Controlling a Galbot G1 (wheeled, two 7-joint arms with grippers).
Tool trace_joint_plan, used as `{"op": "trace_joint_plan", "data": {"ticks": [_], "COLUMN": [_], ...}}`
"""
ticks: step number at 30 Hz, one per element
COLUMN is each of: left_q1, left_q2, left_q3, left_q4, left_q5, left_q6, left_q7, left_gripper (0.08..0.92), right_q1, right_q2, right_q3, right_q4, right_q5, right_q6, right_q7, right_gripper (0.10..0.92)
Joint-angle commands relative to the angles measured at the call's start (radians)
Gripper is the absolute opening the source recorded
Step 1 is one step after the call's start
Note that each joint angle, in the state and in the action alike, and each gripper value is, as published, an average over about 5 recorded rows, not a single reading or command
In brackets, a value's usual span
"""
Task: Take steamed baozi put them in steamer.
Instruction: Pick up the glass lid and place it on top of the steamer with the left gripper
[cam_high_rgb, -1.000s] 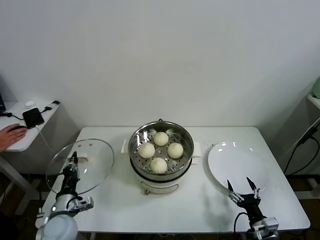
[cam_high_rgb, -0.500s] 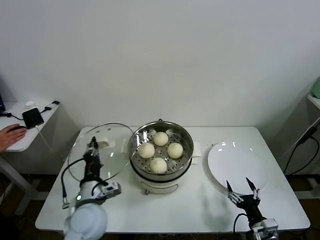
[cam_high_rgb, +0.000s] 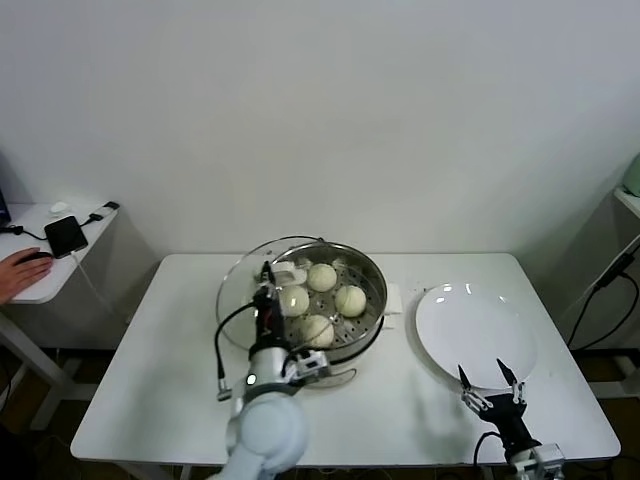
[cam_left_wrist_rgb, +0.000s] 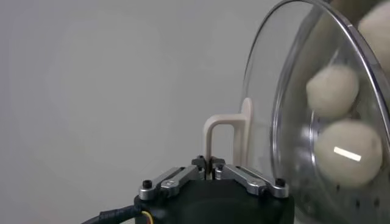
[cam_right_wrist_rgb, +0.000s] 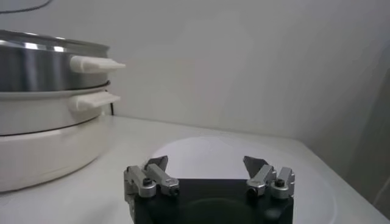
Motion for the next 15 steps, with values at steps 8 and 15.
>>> {"op": "trace_joint_plan", "data": {"ticks": [8, 15], "left_q1": [-0.099, -0.110], "left_q2": [-0.207, -0.207], "left_q3": [0.129, 0.101], "left_q4": [0.260, 0.293], "left_q5": [0.211, 0.233], "left_q6": [0.023, 0.022], "left_q7": [0.012, 0.019], "left_gripper": [0.142, 0.142], "right_q1": [-0.001, 0.000], "right_q2": [-0.006, 0.005], "right_q3": [0.018, 0.013], "right_q4": [-0.049, -0.064], "right_q5": [0.025, 0.021], "right_q6": [0.088, 0.107], "right_q7": [-0.002, 0.013], "right_gripper": [0.823, 0.823]}}
